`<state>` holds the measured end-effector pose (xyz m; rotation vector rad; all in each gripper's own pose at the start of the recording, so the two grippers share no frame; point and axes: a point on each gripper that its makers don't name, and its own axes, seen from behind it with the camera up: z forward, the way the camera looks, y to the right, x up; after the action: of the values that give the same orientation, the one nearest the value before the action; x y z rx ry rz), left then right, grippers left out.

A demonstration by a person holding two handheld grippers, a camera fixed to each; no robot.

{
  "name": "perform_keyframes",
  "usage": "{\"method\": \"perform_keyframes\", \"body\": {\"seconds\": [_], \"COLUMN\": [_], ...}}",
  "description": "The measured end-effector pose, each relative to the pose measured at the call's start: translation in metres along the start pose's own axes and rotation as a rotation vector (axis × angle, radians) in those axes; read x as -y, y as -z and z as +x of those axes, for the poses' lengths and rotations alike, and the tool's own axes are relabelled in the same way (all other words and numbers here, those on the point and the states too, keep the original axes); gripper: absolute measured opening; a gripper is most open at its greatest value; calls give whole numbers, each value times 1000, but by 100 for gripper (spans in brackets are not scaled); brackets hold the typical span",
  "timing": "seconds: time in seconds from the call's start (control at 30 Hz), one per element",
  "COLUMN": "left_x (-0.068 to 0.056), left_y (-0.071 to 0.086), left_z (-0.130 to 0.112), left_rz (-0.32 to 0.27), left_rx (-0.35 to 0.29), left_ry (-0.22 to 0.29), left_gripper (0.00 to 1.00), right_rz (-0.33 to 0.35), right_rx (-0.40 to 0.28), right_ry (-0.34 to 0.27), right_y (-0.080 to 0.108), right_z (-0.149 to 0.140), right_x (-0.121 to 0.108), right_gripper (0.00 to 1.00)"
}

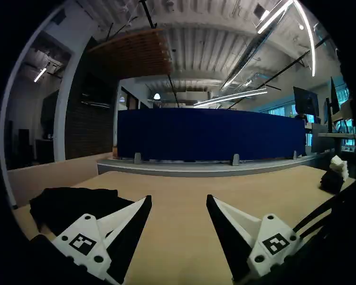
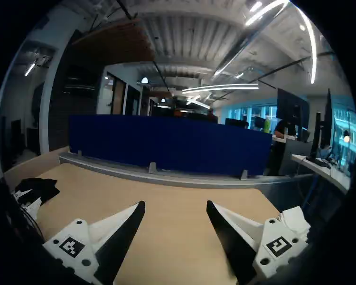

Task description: Fold towel

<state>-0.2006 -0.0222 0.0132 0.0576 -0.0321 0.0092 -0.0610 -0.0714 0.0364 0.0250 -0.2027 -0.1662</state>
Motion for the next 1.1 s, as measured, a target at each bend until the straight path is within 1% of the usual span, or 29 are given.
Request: {"method": "perform_keyframes", "body": {"seconds": [0.2, 0.3, 0.4, 0.5, 0.7, 0.8, 0.97, 1.1], "left_x": [3, 1, -5, -5, -4, -4, -5, -4], "left_y": [0, 0, 3, 5, 4, 3, 3, 2], "left_z": [-5, -5, -7, -8, -10, -8, -8, -8], "left_rz": [3, 4, -5, -5, -3, -3, -3, -3], "left_rx": [0, -4, -8, -8, -8, -7, -8, -8], "left_ry": [13, 0, -21, -26, -26, -30, -29, -29], "left_gripper": [85, 85, 85, 85, 85, 85, 85, 85], "right_rz": [10, 17, 20, 18, 8, -4, -31, -38], "right_rx": [-3, -1, -4, -11, -34, -57, -98, -130], "right_ry": [6, 11, 14, 9, -22, -31, -33, -33], "right_y": [-4, -4, -5, -5, -4, -3, -3, -2], "right_z": [1, 1, 2, 1, 5, 10, 15, 14], "right_x": [4, 7, 7, 5, -10, -23, -46, -61], "right_gripper": [100, 100, 100, 100, 100, 100, 100, 100]}}
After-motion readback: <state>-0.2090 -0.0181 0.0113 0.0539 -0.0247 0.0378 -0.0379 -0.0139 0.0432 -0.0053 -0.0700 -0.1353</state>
